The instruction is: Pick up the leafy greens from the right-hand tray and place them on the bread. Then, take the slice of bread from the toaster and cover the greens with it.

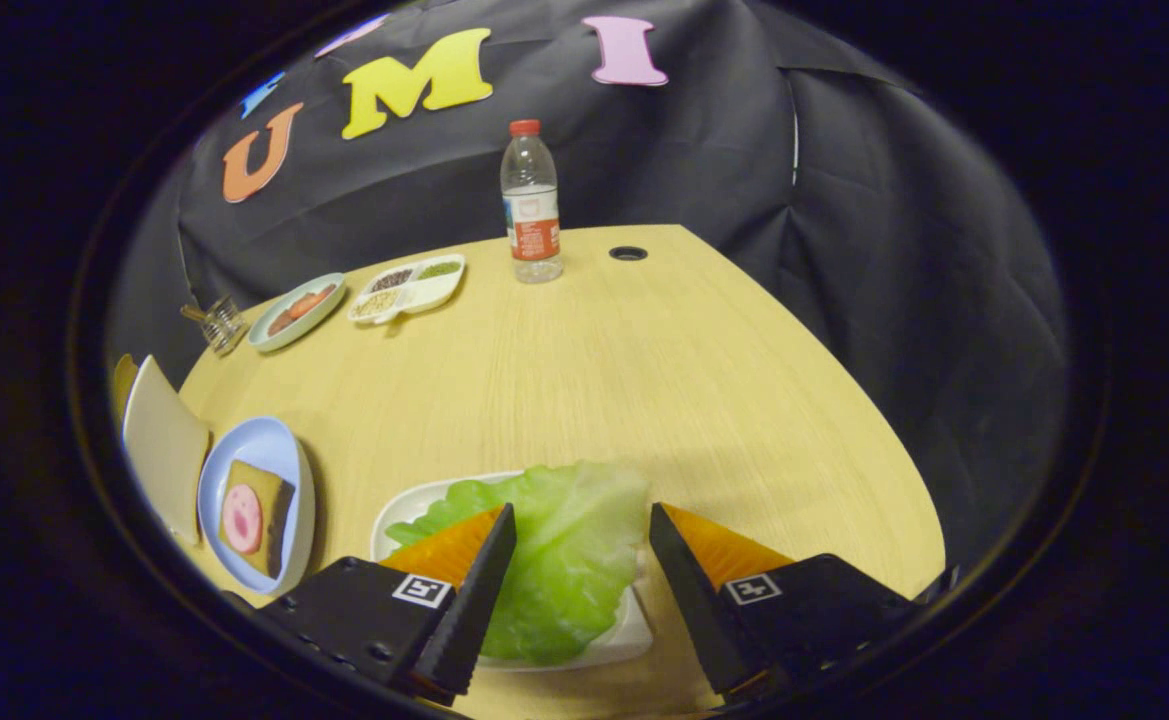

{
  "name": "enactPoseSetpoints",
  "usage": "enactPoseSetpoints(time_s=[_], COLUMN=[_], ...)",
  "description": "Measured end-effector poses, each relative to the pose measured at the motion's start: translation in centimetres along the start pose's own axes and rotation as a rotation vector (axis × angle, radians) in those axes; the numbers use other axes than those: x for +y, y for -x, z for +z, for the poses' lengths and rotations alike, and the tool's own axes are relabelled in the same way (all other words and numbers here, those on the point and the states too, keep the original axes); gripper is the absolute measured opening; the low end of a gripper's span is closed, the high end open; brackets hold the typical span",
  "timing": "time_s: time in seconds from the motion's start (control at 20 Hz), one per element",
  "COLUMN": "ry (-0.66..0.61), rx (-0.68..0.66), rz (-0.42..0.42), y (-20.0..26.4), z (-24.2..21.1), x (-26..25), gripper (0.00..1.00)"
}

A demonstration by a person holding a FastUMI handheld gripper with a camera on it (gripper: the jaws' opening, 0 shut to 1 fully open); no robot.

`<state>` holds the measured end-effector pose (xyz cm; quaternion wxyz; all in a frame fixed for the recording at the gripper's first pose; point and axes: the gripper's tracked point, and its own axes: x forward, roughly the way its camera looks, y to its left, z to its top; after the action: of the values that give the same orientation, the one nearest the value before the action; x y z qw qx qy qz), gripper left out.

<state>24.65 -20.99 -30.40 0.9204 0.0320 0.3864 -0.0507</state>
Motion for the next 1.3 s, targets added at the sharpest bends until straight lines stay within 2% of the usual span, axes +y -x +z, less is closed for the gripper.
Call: enactPoseSetpoints(time_s=[0.1, 0.25, 0.35, 0.5, 0.55, 0.95, 1.3], ry=[0.023, 0.033, 0.040, 0.030, 0.031, 0.083, 0.077], rx=[0.012, 0.002, -0.006, -0.043, -0.052, -0.219, -0.288], rz=[0.003, -0.041, -0.043, -0.015, -0.025, -0.045, -0.046], y=[-0.3, -0.1, 0.3, 1.0, 1.7, 10.5, 17.2], z=[-0.3, -0.1, 0.2, 1.1, 1.3, 4.4, 4.7], x=[0.3, -0.3, 0.0, 0.6, 0.5, 2.2, 5.5], gripper=[0.78, 0.61, 0.43, 0.05, 0.01, 0.01, 0.00])
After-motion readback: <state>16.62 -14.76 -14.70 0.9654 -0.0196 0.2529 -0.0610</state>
